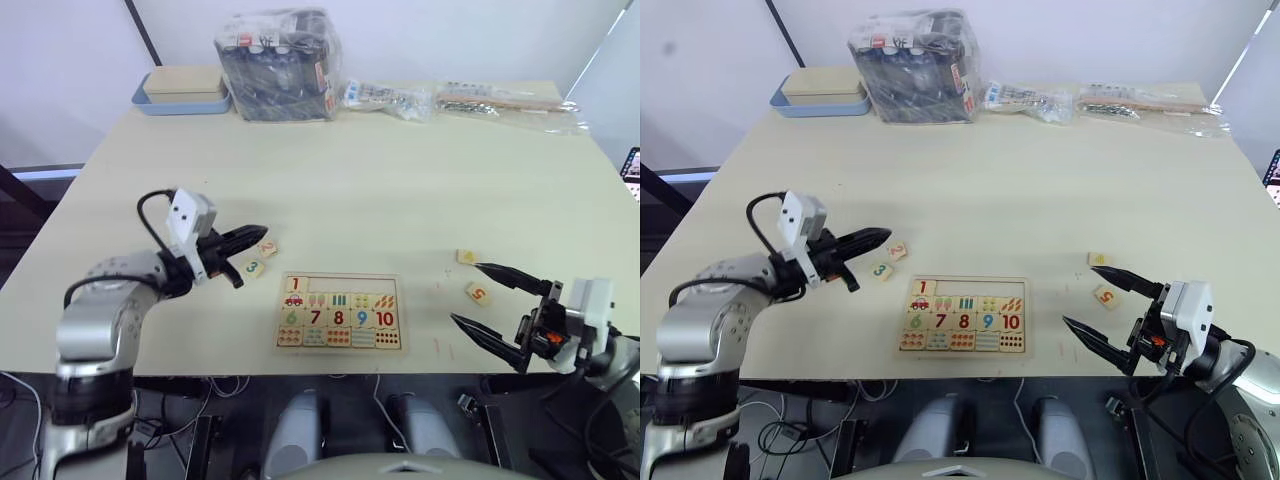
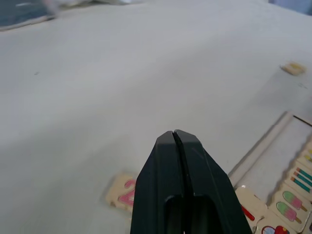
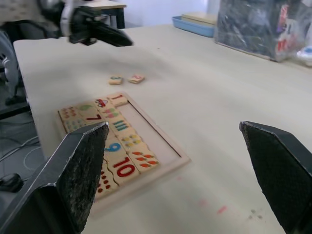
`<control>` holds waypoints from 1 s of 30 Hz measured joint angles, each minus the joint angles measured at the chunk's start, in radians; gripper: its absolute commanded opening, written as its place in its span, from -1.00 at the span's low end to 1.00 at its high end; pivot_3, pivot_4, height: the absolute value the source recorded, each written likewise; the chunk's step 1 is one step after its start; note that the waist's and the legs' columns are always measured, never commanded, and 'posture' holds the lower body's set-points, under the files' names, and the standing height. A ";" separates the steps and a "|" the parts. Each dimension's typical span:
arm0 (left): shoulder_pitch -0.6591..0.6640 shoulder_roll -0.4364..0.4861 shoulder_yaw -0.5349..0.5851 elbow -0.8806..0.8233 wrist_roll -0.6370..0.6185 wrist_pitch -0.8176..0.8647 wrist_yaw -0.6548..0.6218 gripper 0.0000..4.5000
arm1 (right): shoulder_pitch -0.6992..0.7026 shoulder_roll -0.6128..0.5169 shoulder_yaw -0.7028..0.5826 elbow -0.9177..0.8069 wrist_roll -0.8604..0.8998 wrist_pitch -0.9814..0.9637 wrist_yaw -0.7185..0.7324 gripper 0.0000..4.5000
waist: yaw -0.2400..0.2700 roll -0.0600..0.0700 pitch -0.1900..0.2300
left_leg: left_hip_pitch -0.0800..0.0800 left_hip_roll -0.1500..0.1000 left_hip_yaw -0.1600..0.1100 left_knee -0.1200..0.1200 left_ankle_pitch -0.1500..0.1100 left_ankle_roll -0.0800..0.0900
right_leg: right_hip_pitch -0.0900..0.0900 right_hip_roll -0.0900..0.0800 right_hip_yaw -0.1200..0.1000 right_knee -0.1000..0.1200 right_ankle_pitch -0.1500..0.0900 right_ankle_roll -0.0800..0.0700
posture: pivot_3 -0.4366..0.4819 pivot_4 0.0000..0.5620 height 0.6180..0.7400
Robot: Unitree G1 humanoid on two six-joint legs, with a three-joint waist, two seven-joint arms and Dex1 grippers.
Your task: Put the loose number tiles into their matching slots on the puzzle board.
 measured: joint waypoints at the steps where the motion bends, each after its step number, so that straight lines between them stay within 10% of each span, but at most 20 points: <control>1: 0.037 -0.013 0.018 -0.020 -0.015 0.005 0.018 -0.99 | 0.002 0.000 0.000 0.014 0.000 -0.003 0.009 1.00 | 0.000 0.000 0.000 | 0.000 0.000 0.000 0.000 0.000 0.000 | 0.000 0.000 0.000 0.000 0.000 0.000 | -0.05 -0.47 1.00; 11: 0.321 -0.095 0.190 -0.117 -0.101 -0.072 0.103 -0.99 | 0.007 0.001 -0.078 0.192 0.021 -0.086 0.107 1.00 | 0.001 -0.001 -0.002 | 0.002 0.000 0.000 -0.001 0.000 0.000 | 0.001 -0.001 0.000 -0.001 -0.002 -0.005 | -0.05 -0.47 1.00; 14: 0.403 -0.103 0.214 -0.135 -0.122 -0.098 0.092 -0.71 | 0.015 -0.011 -0.114 0.261 0.021 -0.110 0.145 1.00 | 0.001 0.000 -0.002 | 0.002 0.000 0.001 -0.001 0.000 0.000 | 0.001 -0.001 0.000 -0.001 -0.003 -0.005 | -0.05 -0.47 1.00; 22: 0.558 -0.120 0.238 -0.146 -0.153 -0.180 0.067 0.96 | 0.030 -0.047 -0.178 0.403 0.011 -0.171 0.248 1.00 | 0.001 0.001 -0.004 | 0.002 0.000 0.001 -0.001 0.000 0.000 | 0.001 -0.001 0.000 -0.002 -0.003 -0.005 | -0.05 -0.47 1.00; 30: 0.616 -0.129 0.237 -0.145 -0.154 -0.227 0.058 0.96 | 0.030 -0.061 -0.181 0.431 0.010 -0.173 0.279 1.00 | 0.002 0.002 -0.004 | 0.002 0.000 0.001 -0.002 0.000 0.000 | 0.001 -0.002 0.000 -0.002 -0.003 -0.005 | -0.05 -0.47 1.00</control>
